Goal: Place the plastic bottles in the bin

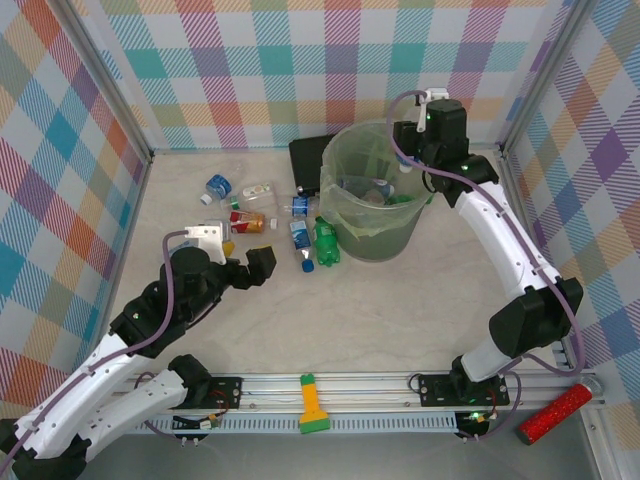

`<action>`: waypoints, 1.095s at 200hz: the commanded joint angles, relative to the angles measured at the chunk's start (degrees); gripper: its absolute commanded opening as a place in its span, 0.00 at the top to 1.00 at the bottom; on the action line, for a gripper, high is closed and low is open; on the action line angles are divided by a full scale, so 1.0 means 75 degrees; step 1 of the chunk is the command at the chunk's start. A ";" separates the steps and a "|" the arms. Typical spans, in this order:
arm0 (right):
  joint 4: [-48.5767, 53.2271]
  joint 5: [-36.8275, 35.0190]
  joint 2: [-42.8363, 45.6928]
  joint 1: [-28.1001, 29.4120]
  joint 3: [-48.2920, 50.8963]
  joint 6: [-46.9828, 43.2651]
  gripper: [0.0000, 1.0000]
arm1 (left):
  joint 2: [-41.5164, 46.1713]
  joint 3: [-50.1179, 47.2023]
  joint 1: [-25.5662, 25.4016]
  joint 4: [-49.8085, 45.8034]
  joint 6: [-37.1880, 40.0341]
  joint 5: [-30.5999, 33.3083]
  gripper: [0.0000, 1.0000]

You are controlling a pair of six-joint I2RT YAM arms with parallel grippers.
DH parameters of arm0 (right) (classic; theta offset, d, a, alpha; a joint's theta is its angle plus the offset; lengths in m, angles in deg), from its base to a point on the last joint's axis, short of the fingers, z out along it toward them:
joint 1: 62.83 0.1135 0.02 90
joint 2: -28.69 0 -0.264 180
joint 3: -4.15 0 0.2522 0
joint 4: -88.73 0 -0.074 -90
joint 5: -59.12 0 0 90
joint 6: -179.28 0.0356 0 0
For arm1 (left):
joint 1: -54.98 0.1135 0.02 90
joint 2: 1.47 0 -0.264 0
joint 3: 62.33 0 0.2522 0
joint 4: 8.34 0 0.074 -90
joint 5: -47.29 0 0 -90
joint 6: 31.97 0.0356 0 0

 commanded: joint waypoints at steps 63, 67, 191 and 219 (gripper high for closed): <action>-0.0118 0.0240 -0.0004 -0.0056 -0.0188 0.0112 0.01 | -0.0075 0.0006 -0.0052 -0.0044 -0.0026 0.0057 0.01; -0.0124 0.0270 0.0019 -0.0056 -0.0188 0.0138 0.01 | -0.0086 -0.0006 -0.0053 -0.0039 -0.0027 0.0072 0.01; 0.0319 0.1497 0.1004 0.0022 0.0083 0.1034 0.01 | -0.0908 0.0140 -0.0056 -0.0241 -0.0481 0.0843 0.01; 0.0338 0.1812 0.1351 0.0175 0.0329 0.1247 0.01 | -0.1107 0.0159 -0.0053 -0.0230 -0.0548 0.0760 0.00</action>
